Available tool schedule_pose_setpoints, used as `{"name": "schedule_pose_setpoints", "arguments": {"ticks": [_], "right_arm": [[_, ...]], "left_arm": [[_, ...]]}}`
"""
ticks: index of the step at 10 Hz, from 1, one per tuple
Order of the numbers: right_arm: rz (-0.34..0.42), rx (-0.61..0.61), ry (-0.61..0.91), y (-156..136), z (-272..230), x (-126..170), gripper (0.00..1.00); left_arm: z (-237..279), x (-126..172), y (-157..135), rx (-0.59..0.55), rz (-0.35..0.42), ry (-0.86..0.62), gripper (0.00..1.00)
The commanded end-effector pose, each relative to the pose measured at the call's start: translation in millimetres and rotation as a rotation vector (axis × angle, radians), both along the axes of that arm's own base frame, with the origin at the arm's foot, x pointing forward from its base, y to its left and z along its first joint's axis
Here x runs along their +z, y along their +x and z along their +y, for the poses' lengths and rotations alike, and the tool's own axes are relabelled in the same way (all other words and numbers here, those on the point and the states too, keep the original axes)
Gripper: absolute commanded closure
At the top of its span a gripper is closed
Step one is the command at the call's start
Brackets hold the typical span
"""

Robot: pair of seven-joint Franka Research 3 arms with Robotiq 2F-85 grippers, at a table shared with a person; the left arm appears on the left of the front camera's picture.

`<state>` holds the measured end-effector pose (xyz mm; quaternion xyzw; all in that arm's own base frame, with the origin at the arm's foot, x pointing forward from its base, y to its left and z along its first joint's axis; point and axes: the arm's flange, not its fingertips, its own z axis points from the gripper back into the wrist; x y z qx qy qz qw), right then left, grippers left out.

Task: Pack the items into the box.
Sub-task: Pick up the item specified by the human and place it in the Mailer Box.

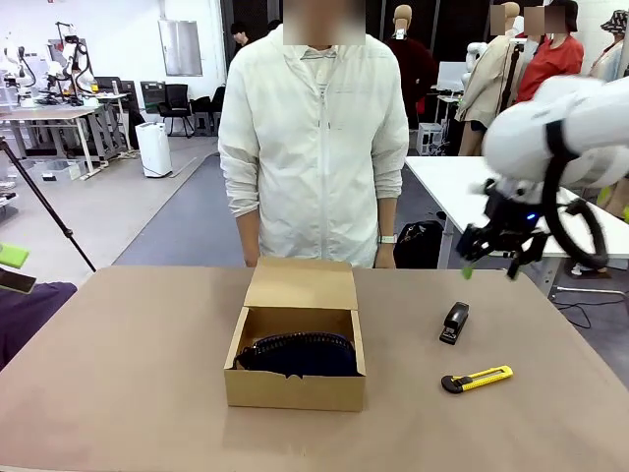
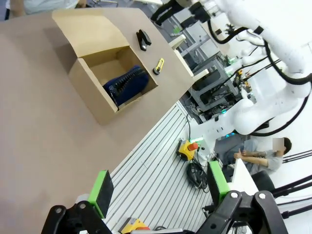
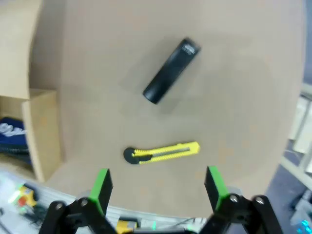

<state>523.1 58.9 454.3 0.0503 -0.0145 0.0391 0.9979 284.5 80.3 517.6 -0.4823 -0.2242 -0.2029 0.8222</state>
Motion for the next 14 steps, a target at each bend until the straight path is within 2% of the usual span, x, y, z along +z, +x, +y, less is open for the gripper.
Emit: {"name": "schedule_pose_setpoints", "arguments": {"ticks": [1, 4, 6, 7, 11, 12, 13, 14], "right_arm": [[0.062, -0.030, -0.098, 37.7, 12.0, -27.2, 0.00], [0.089, -0.047, -0.118, 59.0, 15.8, -75.4, 0.00], [0.017, -0.106, -0.074, 58.0, 16.1, -80.4, 0.00], [0.096, -0.030, -0.086, 56.4, 11.2, -89.5, 0.00], [0.086, -0.046, -0.083, 58.5, 11.0, -90.7, 0.00], [0.050, -0.303, -0.032, 64.7, 16.0, -92.2, 0.00], [0.030, -0.424, 0.026, 65.4, 20.4, -95.1, 0.00], [-0.018, -0.602, 0.016, 66.1, 21.0, -100.3, 0.00]], "left_arm": [[0.9, 1.2, -1.0, -0.007, -0.012, -0.011, 0.00], [0.9, 1.2, -1.0, -0.007, -0.012, -0.011, 0.00], [0.9, 1.2, -1.0, -0.007, -0.012, -0.011, 0.00], [0.9, 1.2, -1.0, -0.007, -0.012, -0.011, 0.00], [0.9, 1.2, -1.0, -0.007, -0.012, -0.011, 0.00], [0.9, 1.2, -1.0, -0.007, -0.012, -0.011, 0.00], [0.9, 1.2, -1.0, -0.007, -0.012, -0.011, 0.00], [0.9, 1.2, -1.0, -0.007, -0.012, -0.011, 0.00]]}}
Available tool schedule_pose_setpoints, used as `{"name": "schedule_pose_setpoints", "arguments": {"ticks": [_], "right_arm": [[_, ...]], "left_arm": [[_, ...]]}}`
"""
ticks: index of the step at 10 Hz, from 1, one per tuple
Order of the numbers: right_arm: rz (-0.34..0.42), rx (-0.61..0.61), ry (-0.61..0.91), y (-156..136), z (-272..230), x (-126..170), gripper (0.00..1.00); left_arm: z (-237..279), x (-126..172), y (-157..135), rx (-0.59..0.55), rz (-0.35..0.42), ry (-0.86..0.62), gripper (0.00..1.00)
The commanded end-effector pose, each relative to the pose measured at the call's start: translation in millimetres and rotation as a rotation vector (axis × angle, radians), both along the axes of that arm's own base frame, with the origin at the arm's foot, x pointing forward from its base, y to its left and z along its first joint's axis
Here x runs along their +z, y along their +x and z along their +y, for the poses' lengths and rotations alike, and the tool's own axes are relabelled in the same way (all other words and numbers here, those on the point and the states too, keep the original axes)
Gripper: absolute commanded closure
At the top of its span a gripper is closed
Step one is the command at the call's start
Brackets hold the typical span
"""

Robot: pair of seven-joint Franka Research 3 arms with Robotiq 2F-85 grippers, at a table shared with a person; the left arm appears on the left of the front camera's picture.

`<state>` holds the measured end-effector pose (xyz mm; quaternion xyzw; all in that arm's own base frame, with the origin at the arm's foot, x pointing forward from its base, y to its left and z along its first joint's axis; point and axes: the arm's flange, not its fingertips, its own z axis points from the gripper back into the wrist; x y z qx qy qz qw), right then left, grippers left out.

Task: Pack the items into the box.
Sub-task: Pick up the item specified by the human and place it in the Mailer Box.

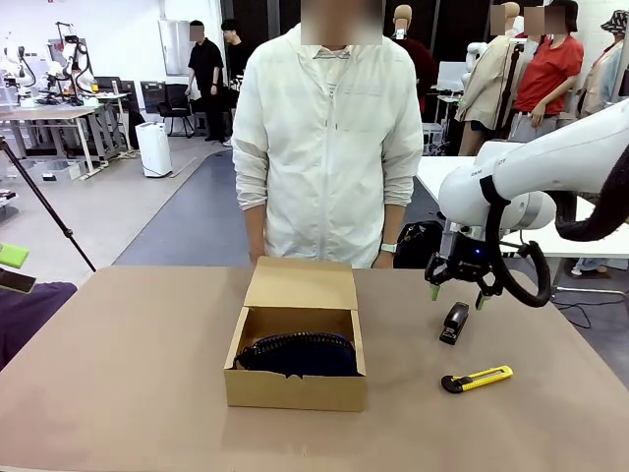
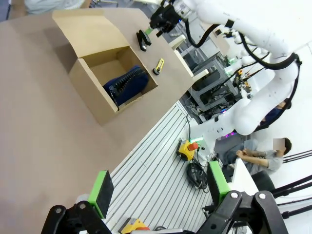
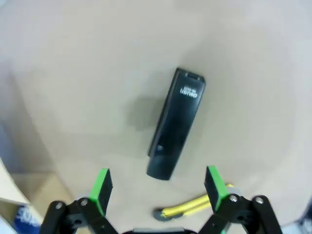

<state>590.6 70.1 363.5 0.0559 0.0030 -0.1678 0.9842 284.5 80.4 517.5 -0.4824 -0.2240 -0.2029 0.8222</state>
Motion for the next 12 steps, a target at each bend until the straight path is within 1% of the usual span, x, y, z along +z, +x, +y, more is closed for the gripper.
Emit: {"name": "schedule_pose_setpoints", "arguments": {"ticks": [1, 2, 3, 5, 6, 7, 8, 9, 10, 11, 12], "right_arm": [[-0.071, -0.314, -0.047, -1.5, 10.9, -12.5, 0.00], [-0.106, -0.374, -0.058, -1.4, 13.0, -15.0, 0.00], [-0.102, -0.383, -0.077, -3.0, 14.4, -16.6, 0.00], [-0.078, -0.394, -0.103, -2.6, 13.6, -18.9, 0.00], [-0.051, -0.401, -0.124, -2.0, 11.8, -22.2, 0.00], [-0.027, -0.409, -0.132, 0.9, 9.7, -28.5, 0.00], [-0.002, -0.384, -0.123, 4.5, 7.5, -39.9, 0.00], [0.042, -0.391, -0.120, 8.5, 4.0, -52.9, 0.00], [0.055, -0.387, -0.107, 8.9, 0.2, -58.2, 0.00], [0.047, -0.379, -0.105, 7.9, 0.0, -57.7, 0.00], [0.018, -0.351, -0.113, 5.8, 0.1, -56.8, 0.57]], "left_arm": [[0.9, 1.3, -1.0, -0.007, -0.012, -0.011, 0.00], [0.9, 1.3, -1.0, -0.007, -0.012, -0.011, 0.00], [0.9, 1.3, -1.0, -0.007, -0.012, -0.011, 0.00], [0.9, 1.3, -1.0, -0.007, -0.012, -0.011, 0.00], [0.9, 1.3, -1.0, -0.007, -0.012, -0.011, 0.00], [0.9, 1.3, -1.0, -0.007, -0.012, -0.011, 0.00], [0.9, 1.3, -1.0, -0.007, -0.012, -0.011, 0.00], [0.9, 1.3, -1.0, -0.007, -0.012, -0.011, 0.00], [0.9, 1.3, -1.0, -0.007, -0.012, -0.011, 0.00], [0.9, 1.3, -1.0, -0.007, -0.012, -0.011, 0.00], [0.9, 1.3, -1.0, -0.007, -0.012, -0.011, 0.00]]}}
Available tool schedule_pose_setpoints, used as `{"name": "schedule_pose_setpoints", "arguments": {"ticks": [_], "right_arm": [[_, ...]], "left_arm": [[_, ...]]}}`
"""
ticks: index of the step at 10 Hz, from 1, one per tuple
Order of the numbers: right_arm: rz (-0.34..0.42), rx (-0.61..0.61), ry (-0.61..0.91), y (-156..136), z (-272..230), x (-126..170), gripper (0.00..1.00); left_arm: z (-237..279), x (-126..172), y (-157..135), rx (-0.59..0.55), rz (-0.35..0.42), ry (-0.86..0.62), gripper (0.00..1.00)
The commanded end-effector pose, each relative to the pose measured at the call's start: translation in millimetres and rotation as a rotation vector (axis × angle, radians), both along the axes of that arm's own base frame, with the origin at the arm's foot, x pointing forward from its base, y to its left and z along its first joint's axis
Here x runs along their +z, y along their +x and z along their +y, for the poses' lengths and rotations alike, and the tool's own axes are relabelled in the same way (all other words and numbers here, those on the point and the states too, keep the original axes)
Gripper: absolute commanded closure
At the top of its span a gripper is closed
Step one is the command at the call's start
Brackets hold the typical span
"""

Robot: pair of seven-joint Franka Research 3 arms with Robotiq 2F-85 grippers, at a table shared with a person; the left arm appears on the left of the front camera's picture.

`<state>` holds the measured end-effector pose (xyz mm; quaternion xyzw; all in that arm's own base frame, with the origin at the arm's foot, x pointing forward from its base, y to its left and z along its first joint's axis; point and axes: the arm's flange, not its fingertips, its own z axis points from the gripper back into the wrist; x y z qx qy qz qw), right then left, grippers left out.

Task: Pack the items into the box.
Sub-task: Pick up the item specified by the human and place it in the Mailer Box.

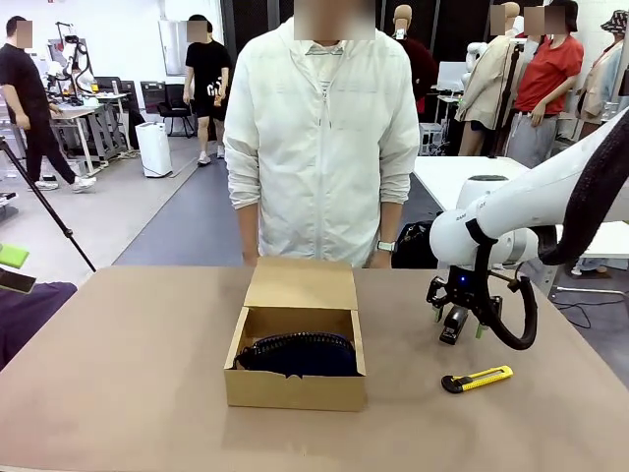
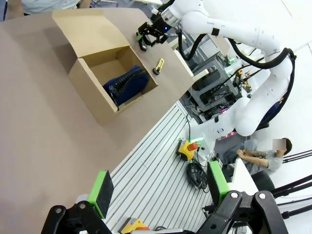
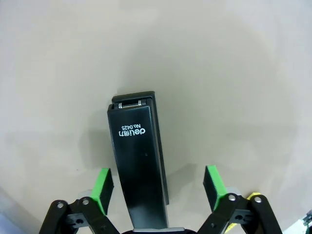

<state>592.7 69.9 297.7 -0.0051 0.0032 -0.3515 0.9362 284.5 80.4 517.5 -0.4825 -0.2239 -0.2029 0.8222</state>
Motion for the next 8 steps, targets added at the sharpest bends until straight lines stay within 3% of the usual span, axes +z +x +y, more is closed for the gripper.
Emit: {"name": "schedule_pose_setpoints", "arguments": {"ticks": [1, 8], "right_arm": [[-0.032, 0.032, -0.003, 2.4, -0.3, 10.0, 1.00], [0.034, 0.054, -0.002, 2.6, 1.8, 9.9, 1.00]], "left_arm": [[0.9, 1.3, -1.0, -0.007, -0.012, -0.011, 0.00], [0.9, 1.3, -1.0, -0.007, -0.012, -0.011, 0.00]]}}
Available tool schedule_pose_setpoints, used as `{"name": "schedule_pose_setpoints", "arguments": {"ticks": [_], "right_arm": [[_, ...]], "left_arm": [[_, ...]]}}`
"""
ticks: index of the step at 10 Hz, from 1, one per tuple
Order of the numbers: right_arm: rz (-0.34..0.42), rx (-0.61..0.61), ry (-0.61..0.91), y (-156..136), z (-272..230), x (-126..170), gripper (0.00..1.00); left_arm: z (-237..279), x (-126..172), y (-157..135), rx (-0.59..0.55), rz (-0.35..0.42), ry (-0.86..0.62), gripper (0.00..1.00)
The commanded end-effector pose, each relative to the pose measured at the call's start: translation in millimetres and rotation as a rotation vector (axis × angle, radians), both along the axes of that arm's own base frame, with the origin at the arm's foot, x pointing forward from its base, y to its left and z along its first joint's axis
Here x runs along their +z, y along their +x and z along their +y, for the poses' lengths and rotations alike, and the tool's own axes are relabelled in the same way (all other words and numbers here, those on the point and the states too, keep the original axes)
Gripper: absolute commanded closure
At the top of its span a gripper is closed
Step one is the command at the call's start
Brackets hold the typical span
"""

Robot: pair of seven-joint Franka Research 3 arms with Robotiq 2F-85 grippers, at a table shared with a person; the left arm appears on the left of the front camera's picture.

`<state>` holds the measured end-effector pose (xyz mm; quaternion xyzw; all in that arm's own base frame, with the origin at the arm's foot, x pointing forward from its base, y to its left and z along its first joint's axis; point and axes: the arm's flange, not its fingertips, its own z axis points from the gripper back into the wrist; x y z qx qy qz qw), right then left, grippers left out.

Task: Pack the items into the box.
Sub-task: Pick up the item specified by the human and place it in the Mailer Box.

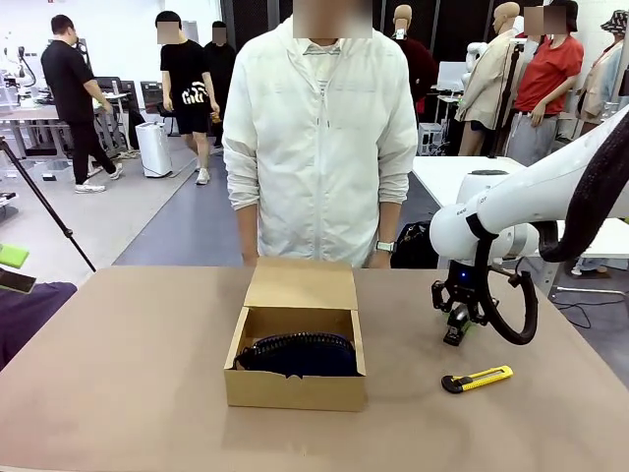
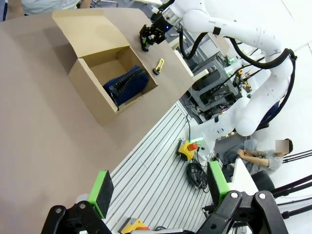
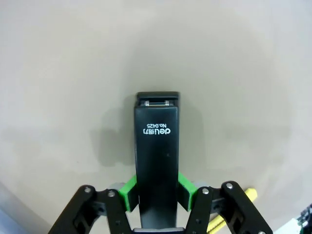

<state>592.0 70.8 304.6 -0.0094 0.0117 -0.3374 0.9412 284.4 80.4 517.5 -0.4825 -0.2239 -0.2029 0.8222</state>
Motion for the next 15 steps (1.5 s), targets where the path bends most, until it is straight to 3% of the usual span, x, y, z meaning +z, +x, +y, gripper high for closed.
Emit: {"name": "schedule_pose_setpoints", "arguments": {"ticks": [1, 3, 6, 8, 10, 11, 12, 15], "right_arm": [[0.016, 0.025, -0.002, 2.6, 0.8, 3.8, 1.00], [0.050, 0.048, -0.032, -2.1, -0.1, 19.8, 1.00], [0.076, 0.170, -0.034, -25.7, -7.8, 71.8, 1.00], [0.024, 0.282, 0.048, -73.2, -11.9, 121.7, 1.00], [-0.027, 0.431, 0.161, -114.3, -15.3, 134.3, 1.00], [-0.032, 0.459, 0.229, -121.0, -20.4, 128.1, 1.00], [-0.005, 0.337, 0.066, -87.8, -5.3, 141.4, 1.00], [-0.005, 0.337, 0.066, -87.8, -5.3, 141.4, 1.00]], "left_arm": [[0.9, 1.3, -1.0, -0.007, -0.012, -0.011, 0.00], [0.9, 1.3, -1.0, -0.007, -0.012, -0.011, 0.00], [0.9, 1.3, -1.0, -0.007, -0.012, -0.011, 0.00], [0.9, 1.3, -1.0, -0.007, -0.012, -0.011, 0.00], [0.9, 1.3, -1.0, -0.007, -0.012, -0.011, 0.00], [0.9, 1.3, -1.0, -0.007, -0.012, -0.011, 0.00], [0.9, 1.3, -1.0, -0.007, -0.012, -0.011, 0.00], [0.9, 1.3, -1.0, -0.007, -0.012, -0.011, 0.00]]}}
